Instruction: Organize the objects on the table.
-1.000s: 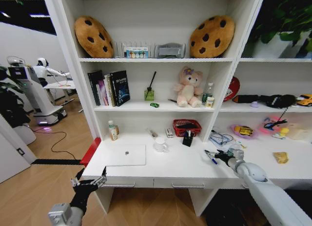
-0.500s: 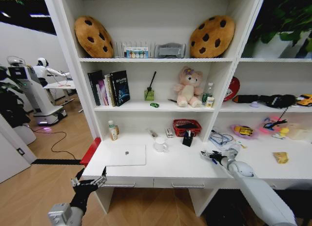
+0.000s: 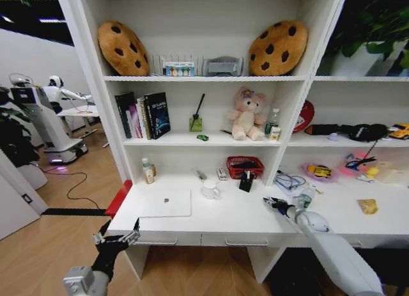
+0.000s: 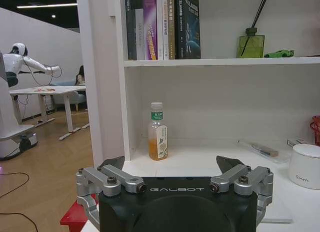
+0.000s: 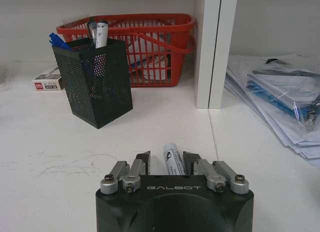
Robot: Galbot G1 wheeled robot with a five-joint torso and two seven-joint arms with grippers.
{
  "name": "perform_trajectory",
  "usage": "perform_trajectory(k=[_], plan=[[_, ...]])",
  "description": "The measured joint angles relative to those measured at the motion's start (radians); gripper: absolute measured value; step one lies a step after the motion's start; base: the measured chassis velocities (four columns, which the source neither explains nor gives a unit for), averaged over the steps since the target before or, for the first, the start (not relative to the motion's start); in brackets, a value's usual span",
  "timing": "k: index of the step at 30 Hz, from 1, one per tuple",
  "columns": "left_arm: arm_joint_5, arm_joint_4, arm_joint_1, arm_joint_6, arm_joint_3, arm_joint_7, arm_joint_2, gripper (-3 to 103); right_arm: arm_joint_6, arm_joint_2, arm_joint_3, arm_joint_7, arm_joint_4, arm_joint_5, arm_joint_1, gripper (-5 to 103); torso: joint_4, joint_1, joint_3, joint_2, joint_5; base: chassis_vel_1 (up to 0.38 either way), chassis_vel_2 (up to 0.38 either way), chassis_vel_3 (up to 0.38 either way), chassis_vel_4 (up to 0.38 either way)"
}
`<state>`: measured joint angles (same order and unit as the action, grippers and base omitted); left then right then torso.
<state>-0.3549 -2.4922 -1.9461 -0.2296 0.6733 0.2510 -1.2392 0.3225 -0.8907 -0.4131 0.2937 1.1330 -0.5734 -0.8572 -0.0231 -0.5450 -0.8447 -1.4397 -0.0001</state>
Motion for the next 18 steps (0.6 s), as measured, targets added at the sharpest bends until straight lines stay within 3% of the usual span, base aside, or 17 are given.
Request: perform_trajectory(k=[1, 2, 4, 6, 9, 18], plan=[[0.000, 0.000, 0.000, 0.000, 0.000, 0.000, 0.000, 100, 0.000, 0.004, 0.001, 0.002, -0.004, 0.000, -0.002, 39, -0.0001, 0.000, 0.000, 0.000, -0.0001, 0.000, 0.000, 0.000, 0.000], [0.000, 0.000, 0.000, 0.000, 0.000, 0.000, 0.000, 100, -0.002, 0.007, 0.002, 0.002, -0.008, -0.001, -0.004, 28, -0.0002, 0.000, 0.000, 0.000, -0.0001, 0.000, 0.000, 0.000, 0.000], [0.000, 0.000, 0.000, 0.000, 0.000, 0.000, 0.000, 100, -0.002, 0.009, 0.002, 0.002, -0.010, -0.001, -0.004, 28, -0.0002, 0.000, 0.000, 0.000, -0.0002, 0.000, 0.000, 0.000, 0.000], [0.000, 0.000, 0.000, 0.000, 0.000, 0.000, 0.000, 100, -0.003, 0.011, 0.002, 0.002, -0.013, -0.003, -0.007, 17, -0.0001, 0.000, 0.000, 0.000, -0.0001, 0.000, 0.000, 0.000, 0.000], [0.000, 0.000, 0.000, 0.000, 0.000, 0.000, 0.000, 100, -0.003, 0.012, 0.002, 0.002, -0.012, -0.005, -0.009, 13, -0.0001, 0.000, 0.000, 0.000, -0.0002, 0.000, 0.000, 0.000, 0.000], [0.000, 0.000, 0.000, 0.000, 0.000, 0.000, 0.000, 100, -0.004, 0.010, -0.016, -0.021, 0.080, -0.061, -0.025, 13, -0.0005, 0.000, 0.000, 0.000, 0.0004, 0.000, 0.000, 0.000, 0.000]])
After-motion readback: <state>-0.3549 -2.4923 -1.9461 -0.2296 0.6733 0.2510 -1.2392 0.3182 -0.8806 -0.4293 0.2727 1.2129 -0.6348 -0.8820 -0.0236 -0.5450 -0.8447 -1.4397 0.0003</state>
